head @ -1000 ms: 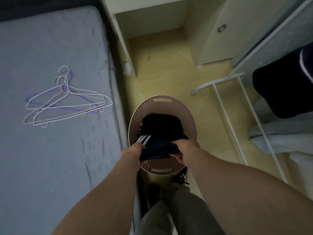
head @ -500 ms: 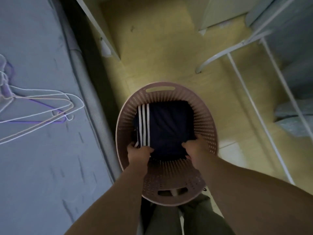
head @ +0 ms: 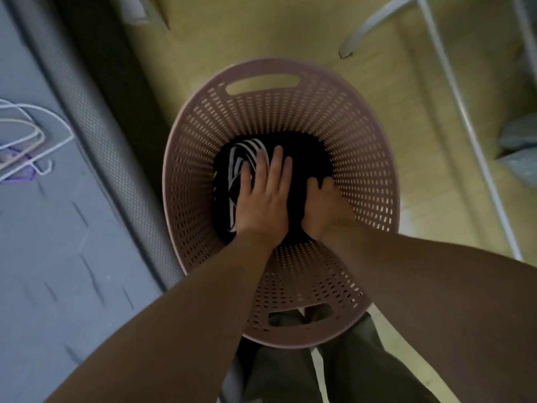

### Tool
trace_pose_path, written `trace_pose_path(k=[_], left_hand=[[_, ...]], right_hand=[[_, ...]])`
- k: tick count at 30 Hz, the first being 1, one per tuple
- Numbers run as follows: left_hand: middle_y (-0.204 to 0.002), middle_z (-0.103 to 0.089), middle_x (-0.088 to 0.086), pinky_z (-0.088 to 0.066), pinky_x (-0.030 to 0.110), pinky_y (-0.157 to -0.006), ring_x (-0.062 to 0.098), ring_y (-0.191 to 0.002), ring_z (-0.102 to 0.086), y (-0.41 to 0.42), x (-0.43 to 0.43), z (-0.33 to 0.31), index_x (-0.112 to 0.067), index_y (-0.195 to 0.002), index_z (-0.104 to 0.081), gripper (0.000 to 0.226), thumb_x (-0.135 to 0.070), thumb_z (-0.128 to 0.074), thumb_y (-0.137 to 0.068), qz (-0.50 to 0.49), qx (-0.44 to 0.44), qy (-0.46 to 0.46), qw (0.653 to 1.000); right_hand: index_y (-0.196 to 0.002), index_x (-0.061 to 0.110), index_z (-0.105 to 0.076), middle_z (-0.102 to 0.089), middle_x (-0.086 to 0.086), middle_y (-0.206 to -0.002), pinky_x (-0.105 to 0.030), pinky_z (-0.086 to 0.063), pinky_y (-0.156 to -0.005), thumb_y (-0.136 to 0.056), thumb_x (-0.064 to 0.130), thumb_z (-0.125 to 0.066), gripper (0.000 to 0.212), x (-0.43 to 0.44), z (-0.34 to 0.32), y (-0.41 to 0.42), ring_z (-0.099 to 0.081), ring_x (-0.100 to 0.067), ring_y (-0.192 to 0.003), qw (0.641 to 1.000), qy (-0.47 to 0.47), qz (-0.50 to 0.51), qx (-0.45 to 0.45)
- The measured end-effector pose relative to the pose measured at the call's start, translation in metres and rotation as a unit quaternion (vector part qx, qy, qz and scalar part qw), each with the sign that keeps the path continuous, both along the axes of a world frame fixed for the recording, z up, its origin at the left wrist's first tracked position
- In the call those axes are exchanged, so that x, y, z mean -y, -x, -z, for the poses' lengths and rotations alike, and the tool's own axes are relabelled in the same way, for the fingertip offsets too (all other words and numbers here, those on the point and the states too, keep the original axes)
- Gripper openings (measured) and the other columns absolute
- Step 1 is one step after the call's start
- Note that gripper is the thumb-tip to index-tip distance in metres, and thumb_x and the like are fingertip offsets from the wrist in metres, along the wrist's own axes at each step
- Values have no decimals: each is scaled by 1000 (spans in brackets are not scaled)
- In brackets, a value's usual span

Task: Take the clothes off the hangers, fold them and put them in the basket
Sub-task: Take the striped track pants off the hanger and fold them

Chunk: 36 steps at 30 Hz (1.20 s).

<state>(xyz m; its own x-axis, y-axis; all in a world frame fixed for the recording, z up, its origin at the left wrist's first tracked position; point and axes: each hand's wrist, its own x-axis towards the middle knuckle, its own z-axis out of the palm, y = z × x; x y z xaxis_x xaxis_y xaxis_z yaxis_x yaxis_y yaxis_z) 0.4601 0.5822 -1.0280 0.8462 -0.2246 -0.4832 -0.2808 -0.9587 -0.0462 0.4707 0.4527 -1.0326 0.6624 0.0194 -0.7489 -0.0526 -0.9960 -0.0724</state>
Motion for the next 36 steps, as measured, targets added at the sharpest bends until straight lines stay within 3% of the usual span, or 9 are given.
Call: trace_pose_path(k=[2,6,9,15,23,29,33,36], left_hand=[[-159,24,20,10,58,-117,42,-146,20,-19,-4,7,-4,-154,13,92,-45,-43,-95,83,-18,-77,993],[-159,23,23,11,60,-116,42,-145,22,-33,-29,33,0,-152,16,112,-69,-45,-88,145,-68,-186,969],[-155,35,19,11,60,-116,39,-144,29,-26,-58,55,-4,-149,27,128,-87,-37,-76,118,-92,-196,969],[-147,49,13,9,64,-115,32,-139,40,-17,-81,92,-9,-145,37,125,-93,-22,-73,126,-144,-163,968],[-144,52,12,8,66,-114,33,-136,45,-21,-73,109,-9,-141,40,126,-94,-21,-72,135,-171,-185,959],[-155,32,22,15,69,-110,42,-142,31,-27,-34,52,-5,-149,25,140,-95,-42,-65,130,-215,-222,942],[-154,28,28,18,66,-110,46,-141,29,-16,-24,27,1,-146,24,148,-93,-51,-60,175,-207,-233,934],[-157,24,26,14,60,-115,43,-144,25,1,-32,37,1,-148,23,146,-89,-56,-64,155,-233,-234,931]], right_hand=[[-146,15,-26,-30,-18,-145,-42,-46,-97,-77,28,-75,85,-6,2,-13,-41,-31,-126,995,5,-93,28],[-157,14,0,7,-17,-162,-53,-18,-118,-78,39,-75,112,-15,18,-28,-8,-37,-147,973,40,-225,37],[-156,15,15,24,-18,-160,-63,-4,-118,-78,54,-72,123,-15,39,-31,9,-39,-149,958,83,-275,13],[-146,28,36,44,-8,-152,-76,1,-109,-66,73,-73,143,1,81,-20,25,-31,-147,952,103,-275,-81],[-145,26,38,44,-7,-152,-74,-4,-110,-65,72,-73,145,6,98,-14,24,-30,-148,953,109,-274,-75],[-158,15,4,14,-18,-162,-59,-14,-117,-83,50,-69,110,-4,43,-8,-2,-36,-150,956,78,-283,-23],[-158,14,-2,6,-18,-163,-57,-15,-118,-85,44,-69,104,-5,15,-12,-5,-37,-149,954,90,-281,-48],[-158,13,-8,4,-18,-163,-56,-17,-117,-88,42,-65,95,-6,18,-9,-7,-37,-149,953,91,-282,-66]])
